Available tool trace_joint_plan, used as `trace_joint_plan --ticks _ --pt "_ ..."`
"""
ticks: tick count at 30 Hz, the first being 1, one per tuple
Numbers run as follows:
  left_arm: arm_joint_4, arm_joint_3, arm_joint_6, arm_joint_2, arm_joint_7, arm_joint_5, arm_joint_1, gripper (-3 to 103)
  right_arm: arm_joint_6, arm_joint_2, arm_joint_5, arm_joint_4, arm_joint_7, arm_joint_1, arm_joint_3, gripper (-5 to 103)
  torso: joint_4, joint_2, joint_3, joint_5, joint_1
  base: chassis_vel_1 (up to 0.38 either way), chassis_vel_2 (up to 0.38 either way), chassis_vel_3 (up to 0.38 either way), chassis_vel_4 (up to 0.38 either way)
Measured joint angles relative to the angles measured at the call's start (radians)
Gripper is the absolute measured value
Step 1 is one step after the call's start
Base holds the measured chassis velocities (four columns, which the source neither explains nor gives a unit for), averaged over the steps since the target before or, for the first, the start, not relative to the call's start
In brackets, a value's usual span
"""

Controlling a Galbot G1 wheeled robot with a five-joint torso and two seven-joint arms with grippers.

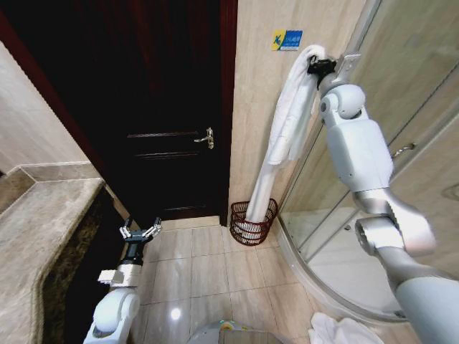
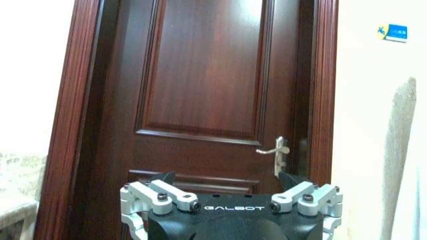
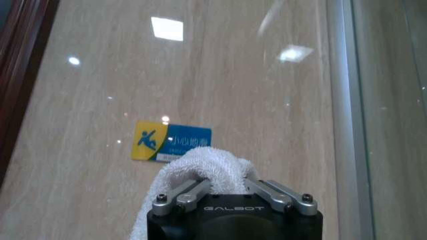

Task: Discard the used towel into the hamper.

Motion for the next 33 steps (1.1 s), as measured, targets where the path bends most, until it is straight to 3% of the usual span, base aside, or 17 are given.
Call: trace_joint_plan --ticks 14,33 --pt "0.006 -0.008 -0.019 0.005 0.008 -0.002 0.020 100 0.000 0.031 -0.001 -0.020 0.010 -0.008 0.010 4 0.0003 -0.088 -0.047 0.0000 -0.041 0.000 0.000 0.000 0.000" --pt "-0.005 -0.012 -0.029 -0.003 0.019 -0.001 0.036 100 0.002 0.021 -0.002 -0.027 0.014 -0.027 0.011 4 0.0002 -0.202 -0.107 0.0001 -0.093 0.000 0.000 0.000 0.000"
